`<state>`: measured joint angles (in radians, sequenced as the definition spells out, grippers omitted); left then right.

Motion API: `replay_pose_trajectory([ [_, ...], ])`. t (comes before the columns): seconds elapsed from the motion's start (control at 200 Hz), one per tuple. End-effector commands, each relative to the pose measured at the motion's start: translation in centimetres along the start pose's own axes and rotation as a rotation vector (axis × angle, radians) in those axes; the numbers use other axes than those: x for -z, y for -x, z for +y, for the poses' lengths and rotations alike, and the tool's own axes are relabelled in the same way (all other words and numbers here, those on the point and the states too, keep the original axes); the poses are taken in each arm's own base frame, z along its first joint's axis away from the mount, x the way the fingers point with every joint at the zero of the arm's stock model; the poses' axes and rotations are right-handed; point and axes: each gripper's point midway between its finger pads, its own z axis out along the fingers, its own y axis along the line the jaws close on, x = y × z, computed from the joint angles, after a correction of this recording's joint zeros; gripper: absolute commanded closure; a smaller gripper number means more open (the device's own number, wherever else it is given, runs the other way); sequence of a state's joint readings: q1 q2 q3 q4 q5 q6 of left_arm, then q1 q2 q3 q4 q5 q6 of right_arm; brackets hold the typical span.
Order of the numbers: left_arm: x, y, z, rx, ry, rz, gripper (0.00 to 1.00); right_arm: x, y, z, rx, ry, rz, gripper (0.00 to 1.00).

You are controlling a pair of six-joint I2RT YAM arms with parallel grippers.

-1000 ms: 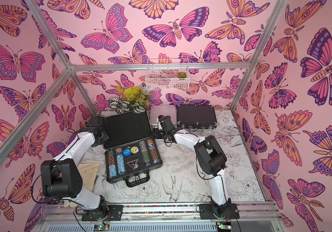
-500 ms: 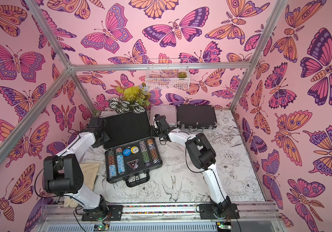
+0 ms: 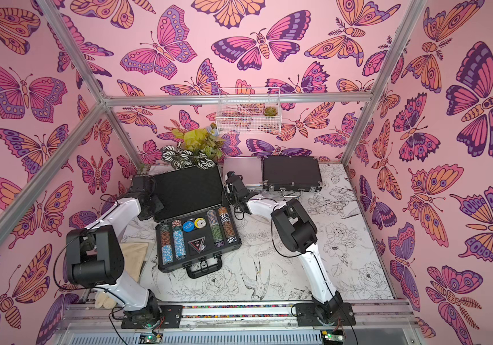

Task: Close the poker set cases
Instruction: Move the poker set case to the center of the board.

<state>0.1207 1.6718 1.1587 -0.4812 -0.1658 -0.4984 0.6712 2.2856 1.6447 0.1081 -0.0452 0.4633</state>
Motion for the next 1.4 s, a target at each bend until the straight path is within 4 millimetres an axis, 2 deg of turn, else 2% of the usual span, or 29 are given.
replay_pose_trajectory([
  [0.0,0.0,-0.3,-0.1,0.015,-0.026,0.007,0.74,2.0,1.4,2.3,-0.045,0.074,-0.038,0.8],
  [0.195,0.9,0.0,0.2,0.041,-0.028,-0.022,0.75,3.6,1.9,2.4,-0.045,0.075,-0.072,0.82],
  [0.326,1.0,-0.5,-0.3,0.06,-0.059,-0.006,0.76,4.2,1.8,1.9,-0.052,0.06,-0.072,0.82],
  [0.521,1.1,-1.6,-1.2,0.075,-0.101,0.026,0.76,5.2,1.6,-0.8,-0.107,0.03,-0.07,0.84],
  [0.726,2.1,-2.4,-2.1,0.04,-0.112,0.011,0.75,7.0,1.8,-2.9,-0.14,0.007,-0.081,0.85],
  [0.851,2.6,-3.3,-3.2,-0.006,-0.123,0.024,0.71,7.9,1.9,-4.4,-0.161,-0.015,-0.081,0.85],
  [0.942,2.9,-4.4,-3.8,-0.043,-0.115,0.04,0.64,8.6,1.9,-5.8,-0.174,-0.032,-0.079,0.86],
  [1.102,3.9,-5.3,-4.5,-0.078,-0.124,0.036,0.56,10.1,1.8,-8.4,-0.192,-0.045,-0.073,0.87],
  [1.282,5.0,-5.5,-4.9,-0.099,-0.155,0.03,0.53,12.3,1.4,-11.4,-0.185,-0.113,-0.065,0.87],
  [1.397,5.7,-5.9,-6.3,-0.165,-0.178,0.039,0.53,13.8,1.8,-13.6,-0.214,-0.141,-0.078,0.87],
])
